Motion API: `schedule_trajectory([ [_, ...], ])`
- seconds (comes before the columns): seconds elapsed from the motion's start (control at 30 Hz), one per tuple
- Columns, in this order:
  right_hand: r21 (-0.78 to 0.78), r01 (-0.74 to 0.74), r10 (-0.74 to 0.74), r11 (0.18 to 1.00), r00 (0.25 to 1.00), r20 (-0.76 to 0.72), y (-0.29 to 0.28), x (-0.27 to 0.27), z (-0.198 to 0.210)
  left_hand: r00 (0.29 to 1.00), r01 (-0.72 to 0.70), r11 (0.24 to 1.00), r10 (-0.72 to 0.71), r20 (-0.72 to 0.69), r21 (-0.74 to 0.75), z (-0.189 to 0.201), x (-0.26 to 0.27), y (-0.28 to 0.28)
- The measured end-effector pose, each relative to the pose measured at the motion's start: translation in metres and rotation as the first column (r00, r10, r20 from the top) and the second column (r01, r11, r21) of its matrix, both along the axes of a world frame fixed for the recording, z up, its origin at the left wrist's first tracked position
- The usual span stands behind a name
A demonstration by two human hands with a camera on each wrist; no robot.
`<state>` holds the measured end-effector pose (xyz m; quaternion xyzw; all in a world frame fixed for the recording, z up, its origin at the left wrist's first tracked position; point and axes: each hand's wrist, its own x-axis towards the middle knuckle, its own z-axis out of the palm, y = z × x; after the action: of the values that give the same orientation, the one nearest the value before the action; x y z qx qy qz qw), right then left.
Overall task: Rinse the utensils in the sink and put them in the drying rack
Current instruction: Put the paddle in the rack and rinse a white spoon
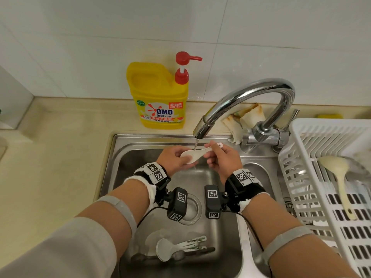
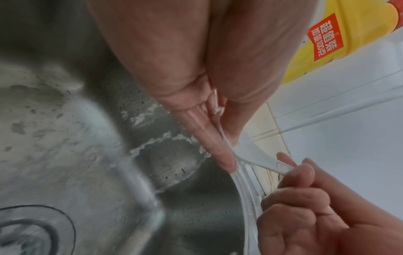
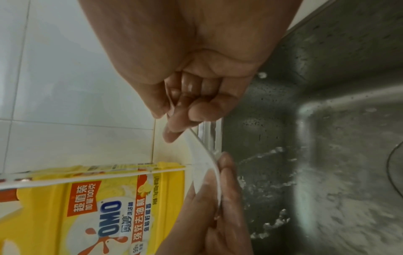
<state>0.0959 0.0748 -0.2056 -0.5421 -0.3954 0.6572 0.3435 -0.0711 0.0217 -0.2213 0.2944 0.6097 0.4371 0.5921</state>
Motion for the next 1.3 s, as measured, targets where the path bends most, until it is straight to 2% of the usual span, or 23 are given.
schedule_trajectory([
  [0.1,0.011,-0.03,0.029,0.999,0.999,0.04,0.0,0.0,-0.002,0.998,-0.062,0.998,0.062,-0.003,-0.025,0.002,-0.003,-0.002],
  [0.23,0.048,-0.085,0.077,0.995,0.987,0.143,0.0,0.0,-0.008,0.989,-0.039,0.998,0.031,-0.147,-0.053,0.0,-0.009,-0.004],
  [0.37,0.074,-0.172,0.154,0.982,0.967,0.202,-0.001,-0.006,-0.013,0.978,-0.06,0.995,0.043,-0.203,-0.08,-0.003,-0.014,-0.006],
  [0.5,-0.019,-0.14,0.141,0.99,0.984,0.109,-0.003,-0.014,-0.013,0.987,-0.075,0.997,0.072,-0.142,-0.019,0.0,-0.021,-0.012],
  [0.67,-0.149,-0.144,0.145,0.978,0.989,-0.008,-0.005,-0.025,-0.004,0.987,-0.057,0.998,0.052,-0.155,-0.027,-0.002,-0.032,-0.022],
  [0.73,-0.154,-0.144,0.138,0.977,0.989,-0.052,-0.007,-0.027,-0.003,0.99,-0.096,0.995,0.091,-0.111,-0.038,-0.004,-0.034,-0.024],
  [0.87,-0.123,-0.136,0.131,0.983,0.99,-0.048,-0.01,-0.028,-0.009,0.977,-0.151,0.977,0.171,0.125,-0.151,-0.004,-0.034,-0.02],
  [1.07,-0.104,-0.139,0.14,0.985,0.99,0.0,-0.008,-0.03,-0.006,0.948,-0.225,0.959,0.256,0.191,-0.172,-0.005,-0.029,-0.016],
  [1.3,-0.067,-0.051,0.05,0.996,0.999,-0.014,-0.002,-0.02,-0.005,0.953,-0.139,0.983,0.166,0.252,-0.123,0.001,-0.019,-0.009],
])
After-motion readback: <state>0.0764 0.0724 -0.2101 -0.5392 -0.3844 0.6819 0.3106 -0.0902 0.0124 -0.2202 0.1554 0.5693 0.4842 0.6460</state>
